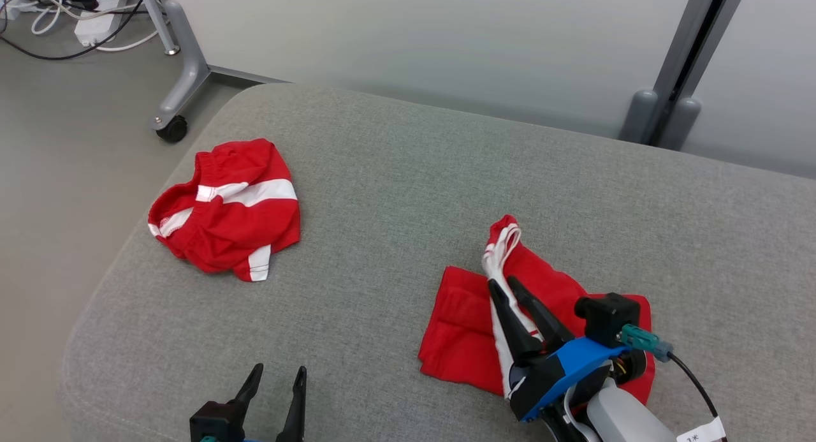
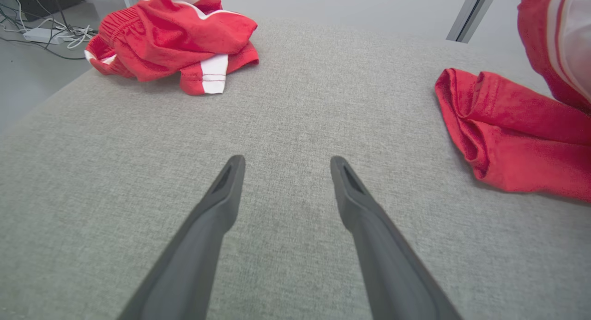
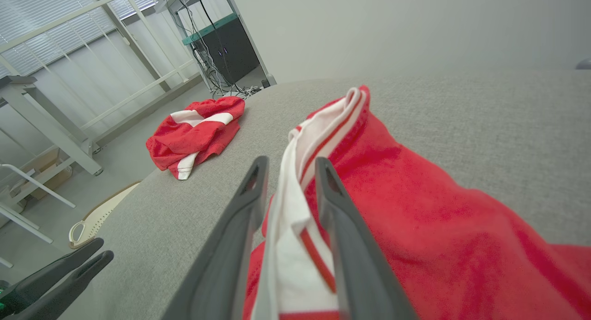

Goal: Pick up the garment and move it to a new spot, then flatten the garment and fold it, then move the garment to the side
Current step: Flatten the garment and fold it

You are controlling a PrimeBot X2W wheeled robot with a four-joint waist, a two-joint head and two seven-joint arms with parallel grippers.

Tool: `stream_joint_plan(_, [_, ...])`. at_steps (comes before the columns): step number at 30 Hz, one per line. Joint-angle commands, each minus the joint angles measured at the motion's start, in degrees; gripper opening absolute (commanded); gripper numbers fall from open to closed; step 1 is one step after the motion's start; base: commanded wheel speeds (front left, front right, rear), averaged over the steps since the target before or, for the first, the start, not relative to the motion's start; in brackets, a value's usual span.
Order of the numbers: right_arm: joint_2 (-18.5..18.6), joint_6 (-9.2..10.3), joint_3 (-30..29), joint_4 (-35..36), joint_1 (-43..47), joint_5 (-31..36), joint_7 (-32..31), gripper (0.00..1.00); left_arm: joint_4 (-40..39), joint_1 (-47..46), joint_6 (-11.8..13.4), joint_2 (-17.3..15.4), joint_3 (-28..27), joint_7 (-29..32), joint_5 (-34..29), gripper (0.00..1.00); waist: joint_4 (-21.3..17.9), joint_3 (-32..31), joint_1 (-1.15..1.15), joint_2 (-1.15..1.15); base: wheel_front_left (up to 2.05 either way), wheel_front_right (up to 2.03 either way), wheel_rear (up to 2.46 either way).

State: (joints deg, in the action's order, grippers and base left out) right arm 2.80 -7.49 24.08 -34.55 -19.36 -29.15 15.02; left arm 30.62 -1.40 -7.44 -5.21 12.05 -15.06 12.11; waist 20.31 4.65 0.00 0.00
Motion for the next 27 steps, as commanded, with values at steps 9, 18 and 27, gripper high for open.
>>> stream_joint_plan(9, [0.2, 0.00, -3.7, 1.1, 0.1, 3.2, 0.2, 1.00, -1.2, -1.1, -0.1, 0.1, -1.9, -0.1, 0.0, 1.00, -6.5, -0.1, 0.00, 0.00, 0.00, 0.00, 0.00])
stream_joint_plan(18, [0.2, 0.00, -14.2, 3.6, 5.6, 11.9, 0.2, 1.00, -2.5, -1.9, -0.1, 0.5, -5.1, -0.1, -1.4, 1.00, -15.0, -1.3, 0.00, 0.00, 0.00, 0.00, 0.00])
stream_joint_plan(27, [0.1, 0.00, -17.6, 5.7, 12.1, 16.2, 0.2, 1.00, -2.8, 1.4, 0.1, 1.2, -9.3, -0.1, -3.3, 1.00, -19.6, -3.4, 0.00, 0.00, 0.00, 0.00, 0.00])
